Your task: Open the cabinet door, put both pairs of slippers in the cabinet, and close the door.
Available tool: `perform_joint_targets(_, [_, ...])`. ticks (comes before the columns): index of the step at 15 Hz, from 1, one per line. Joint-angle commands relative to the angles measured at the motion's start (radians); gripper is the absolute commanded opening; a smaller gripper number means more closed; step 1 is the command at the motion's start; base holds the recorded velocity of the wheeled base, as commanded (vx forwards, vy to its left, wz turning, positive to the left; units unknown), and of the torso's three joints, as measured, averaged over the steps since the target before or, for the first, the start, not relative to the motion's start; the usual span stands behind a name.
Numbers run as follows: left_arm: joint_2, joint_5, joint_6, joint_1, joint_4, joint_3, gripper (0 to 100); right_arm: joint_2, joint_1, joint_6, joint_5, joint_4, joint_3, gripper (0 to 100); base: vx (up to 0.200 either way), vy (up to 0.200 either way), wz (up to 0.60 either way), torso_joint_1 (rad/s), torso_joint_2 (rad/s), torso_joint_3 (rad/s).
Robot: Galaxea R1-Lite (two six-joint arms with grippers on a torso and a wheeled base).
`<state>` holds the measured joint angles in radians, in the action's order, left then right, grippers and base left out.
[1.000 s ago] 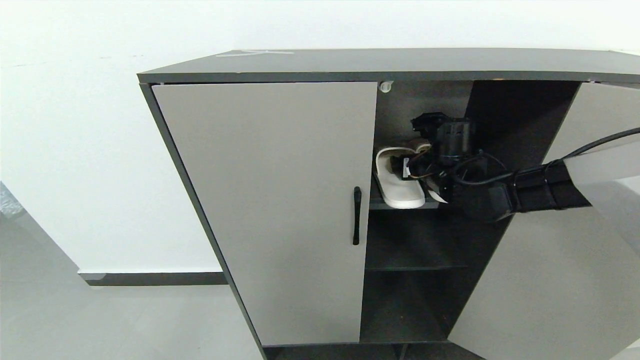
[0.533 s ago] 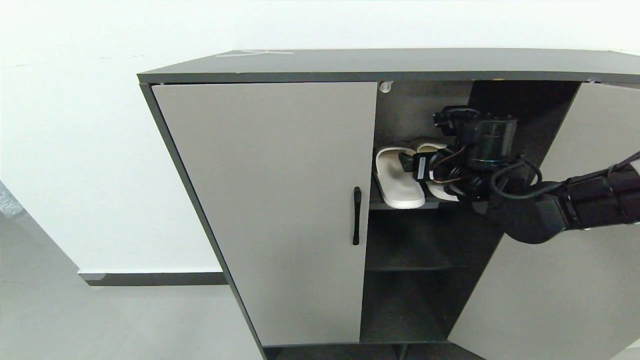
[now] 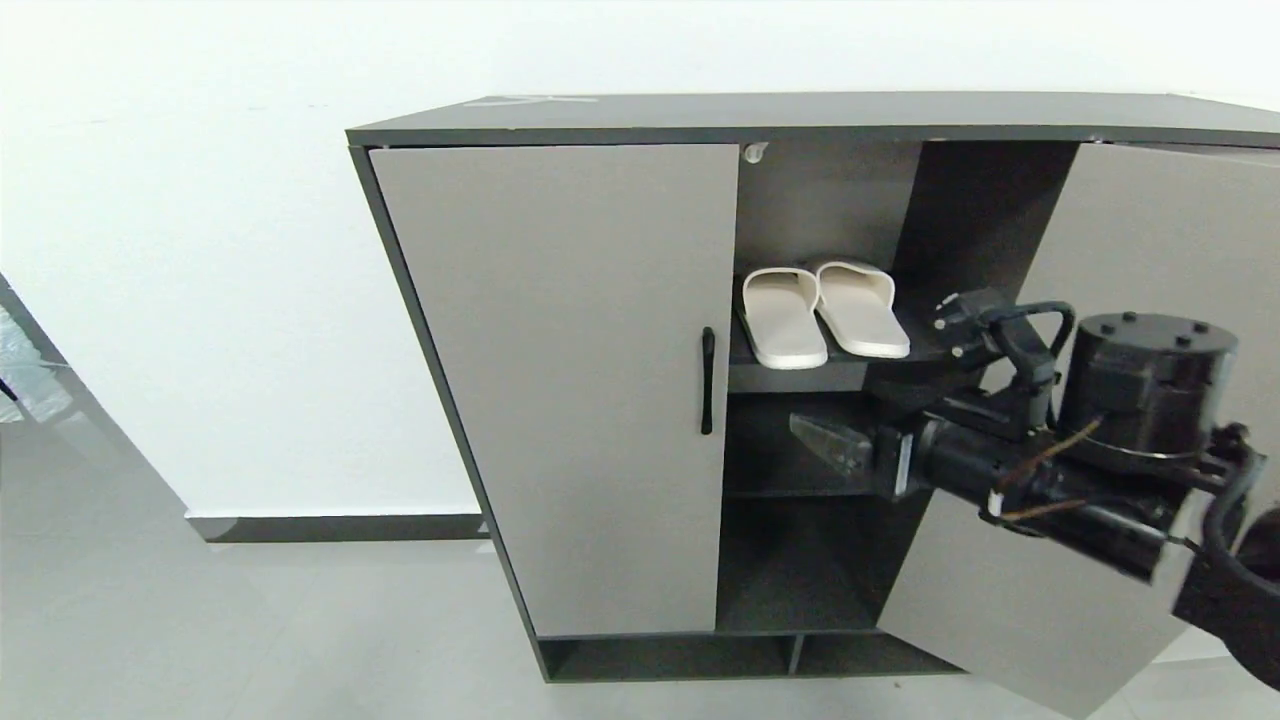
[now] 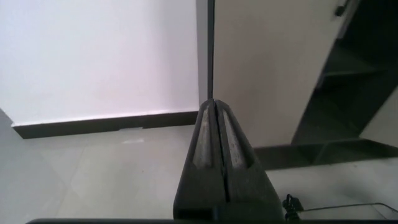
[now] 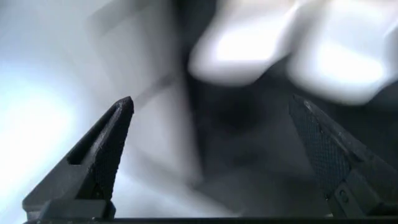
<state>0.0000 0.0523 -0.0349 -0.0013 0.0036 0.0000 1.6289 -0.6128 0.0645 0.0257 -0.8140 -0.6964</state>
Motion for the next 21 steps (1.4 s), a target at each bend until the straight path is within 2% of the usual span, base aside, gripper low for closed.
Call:
perform_joint_targets(1, [0.002,0.000,0.000,0.001,-0.001,0.000,0,-0.162,-0.071,0.135,0.117,-0.014,0.129,100,-0.200,0.000,0.00,0.002,0.00,0.007])
perform_joint_targets(2, [0.002,0.000,0.000,0.000,-0.001,0.000,0,-0.158,-0.070,0.201,0.120,-0.040,0.127,100,-0.200,0.000,0.00,0.002,0.00,0.002])
perform_joint_targets(4, [0.002,0.000,0.000,0.000,0.001,0.000,0,-0.109,-0.067,0.193,0.118,-0.079,0.133,100,-0.100,-0.100,0.00,-0.002,0.00,-0.002])
perform_joint_targets(6, [0.002,0.000,0.000,0.000,-0.001,0.000,0,-0.086,-0.079,0.129,0.138,-0.137,0.227,100,0.000,-0.200,0.00,0.005,0.00,-0.002])
perform_joint_targets(8, [0.002,0.000,-0.002,0.000,-0.001,0.000,0,-0.084,-0.087,0.049,0.292,-0.237,0.319,100,0.000,-0.200,0.00,0.000,0.00,0.002])
perform_joint_targets(10, [0.002,0.000,0.000,0.000,-0.001,0.000,0,-0.083,-0.087,0.018,0.382,-0.341,0.411,100,0.000,-0.200,0.00,0.012,0.00,0.005])
perform_joint_targets(21, [0.002,0.000,0.006,0.001,0.001,0.000,0,-0.031,-0.087,-0.037,0.384,-0.419,0.462,100,0.000,-0.200,0.00,0.002,0.00,0.001])
